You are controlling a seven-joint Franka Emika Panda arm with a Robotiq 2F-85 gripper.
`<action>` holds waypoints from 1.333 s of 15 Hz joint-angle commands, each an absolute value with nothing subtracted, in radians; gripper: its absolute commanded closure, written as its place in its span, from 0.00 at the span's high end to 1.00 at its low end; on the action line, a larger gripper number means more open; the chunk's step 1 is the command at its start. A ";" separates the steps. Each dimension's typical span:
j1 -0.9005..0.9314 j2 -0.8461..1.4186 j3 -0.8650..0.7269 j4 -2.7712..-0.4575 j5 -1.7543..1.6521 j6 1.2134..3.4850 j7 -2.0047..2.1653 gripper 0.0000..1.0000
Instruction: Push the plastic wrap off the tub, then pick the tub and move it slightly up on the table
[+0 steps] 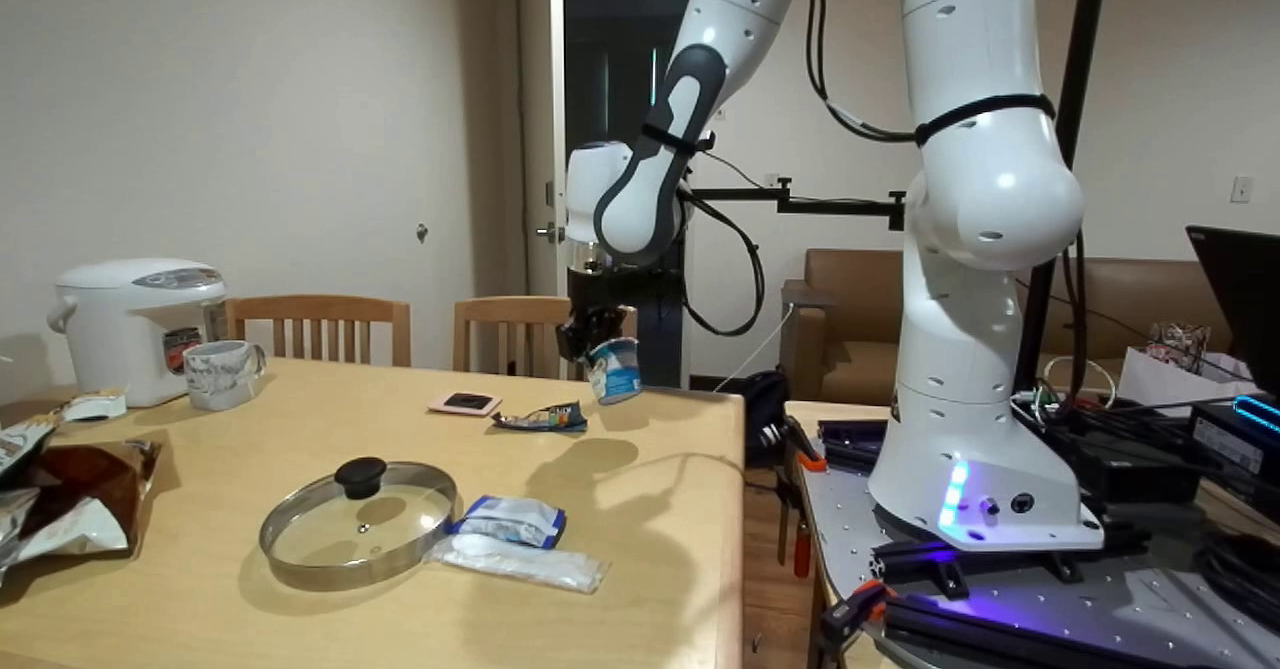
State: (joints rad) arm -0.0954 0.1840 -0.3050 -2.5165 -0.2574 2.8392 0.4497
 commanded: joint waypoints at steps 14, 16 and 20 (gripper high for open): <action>0.006 0.379 -0.478 -2.456 -0.510 3.322 0.235 0.03; 0.039 0.414 -0.532 -2.453 -0.512 3.394 0.222 0.03; 0.123 0.493 -0.649 -2.456 -0.476 3.547 0.159 0.03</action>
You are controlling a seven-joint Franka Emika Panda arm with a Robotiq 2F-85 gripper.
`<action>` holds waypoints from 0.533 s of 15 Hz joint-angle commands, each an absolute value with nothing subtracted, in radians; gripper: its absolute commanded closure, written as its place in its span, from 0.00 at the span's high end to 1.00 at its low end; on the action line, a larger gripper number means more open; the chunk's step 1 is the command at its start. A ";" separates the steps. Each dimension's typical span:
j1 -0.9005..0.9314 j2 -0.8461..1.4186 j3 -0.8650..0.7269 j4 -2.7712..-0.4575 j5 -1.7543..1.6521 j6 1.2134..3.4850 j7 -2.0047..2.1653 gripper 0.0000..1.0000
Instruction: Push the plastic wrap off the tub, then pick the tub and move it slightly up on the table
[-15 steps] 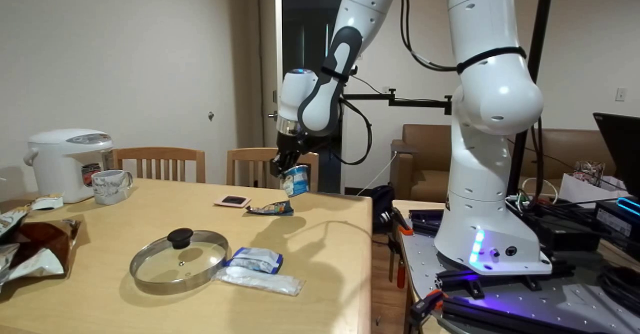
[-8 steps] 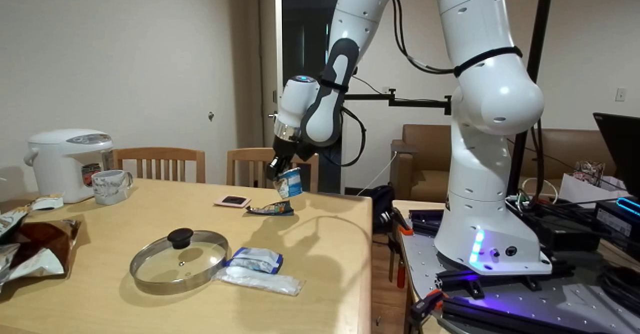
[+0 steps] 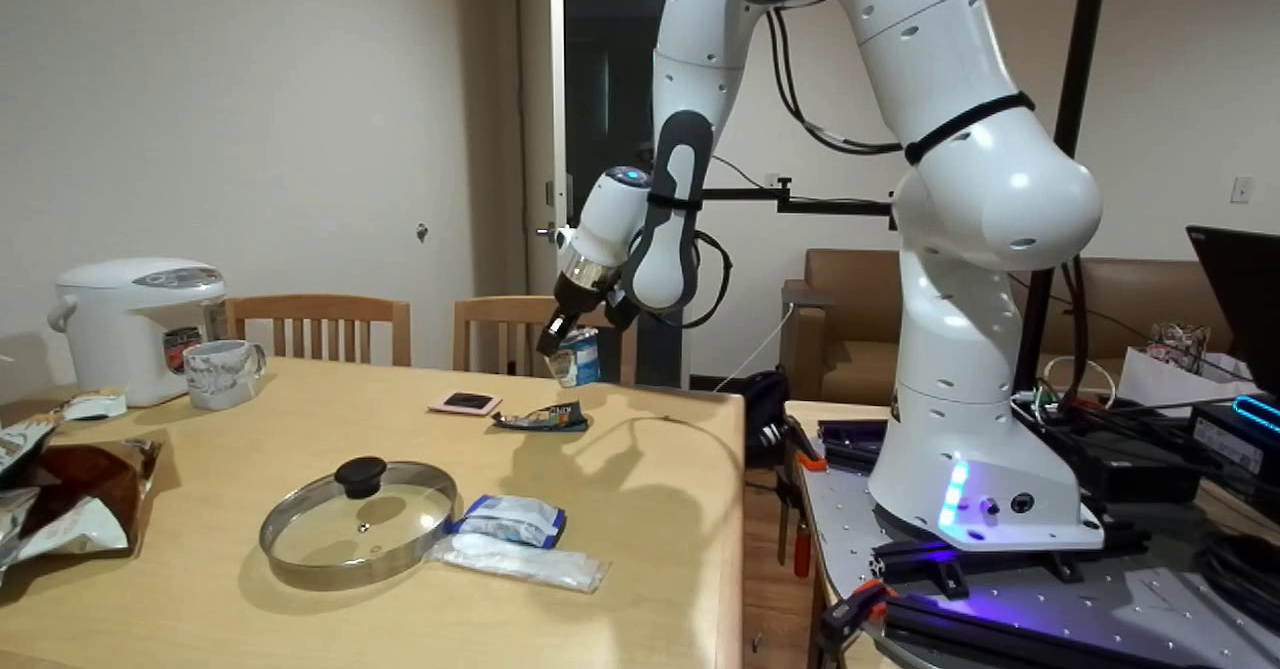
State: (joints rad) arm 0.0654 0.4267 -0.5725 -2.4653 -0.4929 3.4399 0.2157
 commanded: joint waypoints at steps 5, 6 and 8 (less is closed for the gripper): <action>-0.051 0.419 -0.415 -2.397 -0.299 3.455 -0.124 0.03; -0.074 0.416 -0.386 -2.385 -0.303 3.455 -0.146 0.03; -0.131 0.417 -0.321 -2.372 -0.313 3.458 -0.159 0.03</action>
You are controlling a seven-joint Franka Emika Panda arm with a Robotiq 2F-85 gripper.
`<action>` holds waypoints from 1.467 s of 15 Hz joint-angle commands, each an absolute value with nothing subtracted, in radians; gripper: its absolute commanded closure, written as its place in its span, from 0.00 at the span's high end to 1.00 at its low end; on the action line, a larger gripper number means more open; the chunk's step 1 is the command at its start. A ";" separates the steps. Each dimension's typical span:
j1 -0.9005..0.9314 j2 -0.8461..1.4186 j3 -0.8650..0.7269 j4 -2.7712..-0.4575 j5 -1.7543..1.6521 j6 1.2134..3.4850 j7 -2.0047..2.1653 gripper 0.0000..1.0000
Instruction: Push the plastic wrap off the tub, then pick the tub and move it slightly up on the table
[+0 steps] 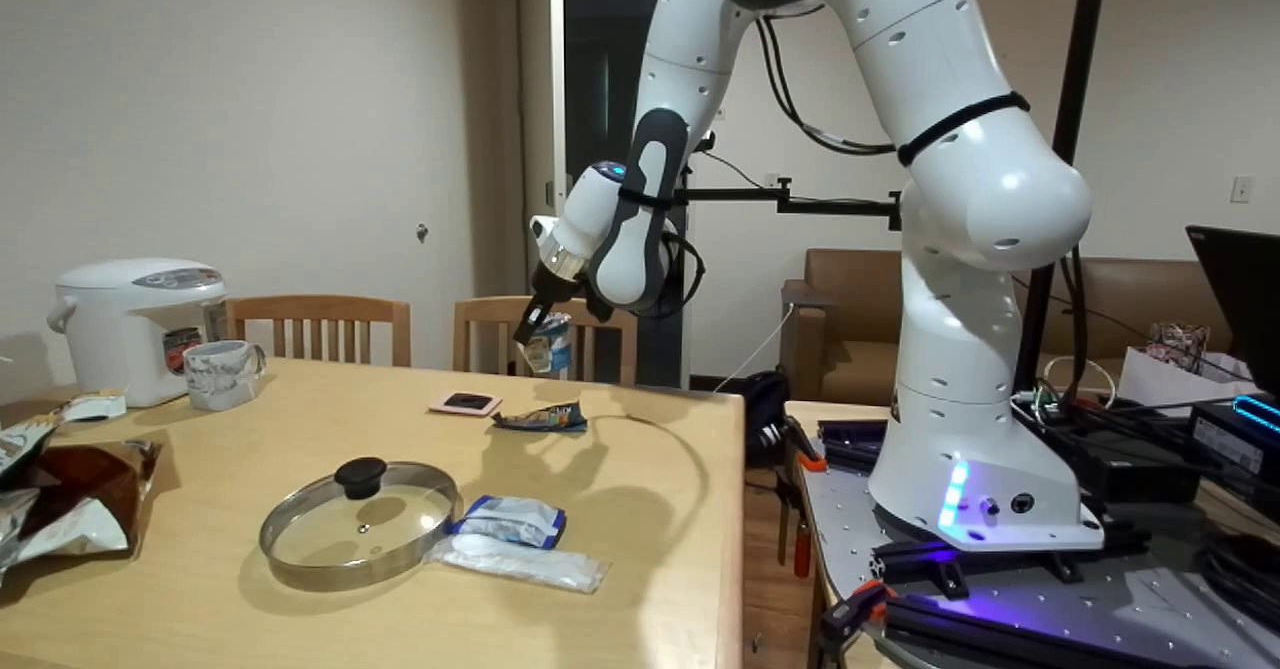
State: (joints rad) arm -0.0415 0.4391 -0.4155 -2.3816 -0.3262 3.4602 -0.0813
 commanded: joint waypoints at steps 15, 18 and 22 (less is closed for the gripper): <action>-0.332 0.397 -0.150 -2.441 -0.264 3.202 -0.121 1.00; -0.278 0.355 -0.209 -2.428 -0.209 2.965 -0.112 1.00; -0.211 0.301 -0.296 -2.389 -0.226 2.637 -0.049 1.00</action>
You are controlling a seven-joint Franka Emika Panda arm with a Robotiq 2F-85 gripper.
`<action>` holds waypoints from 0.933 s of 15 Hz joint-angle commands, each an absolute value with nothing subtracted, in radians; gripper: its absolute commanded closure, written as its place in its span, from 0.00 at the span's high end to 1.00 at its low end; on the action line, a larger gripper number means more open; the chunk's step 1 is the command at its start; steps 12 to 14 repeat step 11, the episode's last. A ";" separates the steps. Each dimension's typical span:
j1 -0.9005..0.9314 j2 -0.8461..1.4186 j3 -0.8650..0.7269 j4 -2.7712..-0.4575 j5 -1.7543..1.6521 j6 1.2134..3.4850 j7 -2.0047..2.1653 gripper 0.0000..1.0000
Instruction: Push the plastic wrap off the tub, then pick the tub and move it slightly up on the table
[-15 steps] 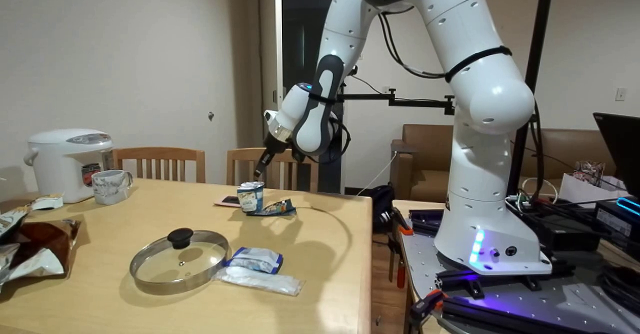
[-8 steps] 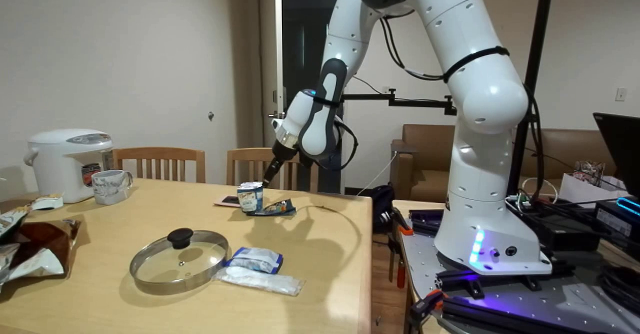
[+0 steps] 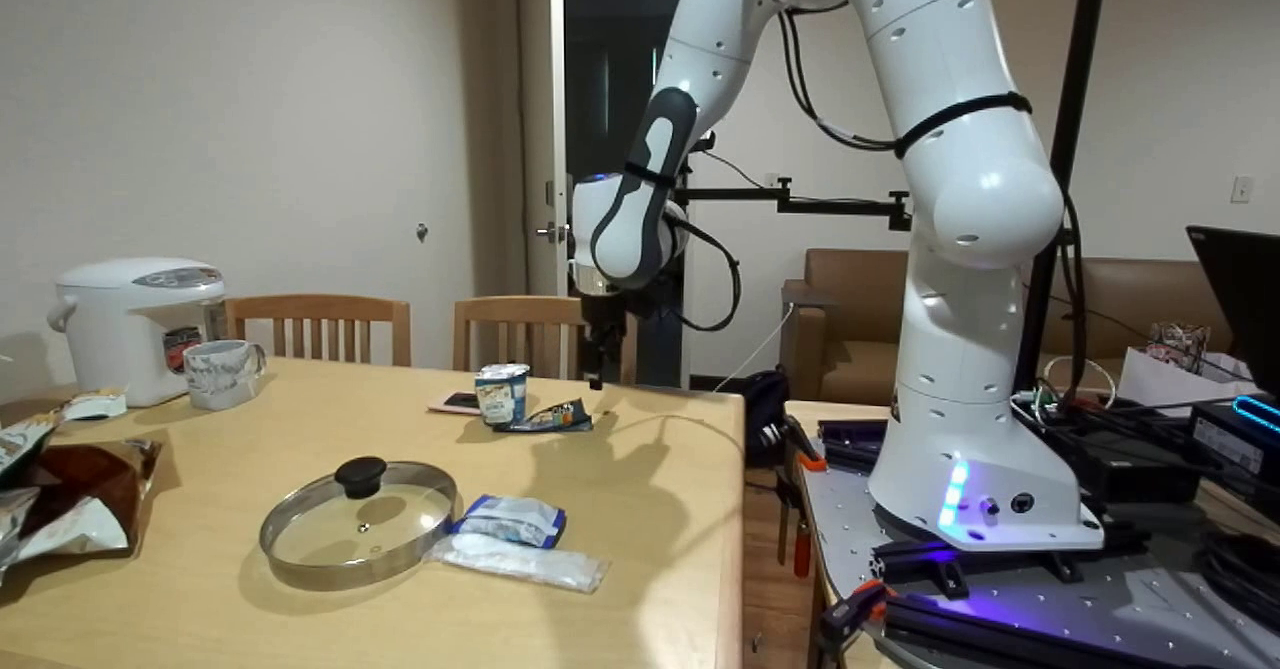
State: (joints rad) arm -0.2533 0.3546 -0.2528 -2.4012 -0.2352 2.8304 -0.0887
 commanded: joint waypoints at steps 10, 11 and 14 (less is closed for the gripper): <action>-0.213 0.232 -0.270 -2.331 -0.238 2.363 -0.026 1.00; -0.213 0.232 -0.270 -2.331 -0.238 2.363 -0.026 1.00; -0.213 0.232 -0.270 -2.331 -0.238 2.363 -0.026 1.00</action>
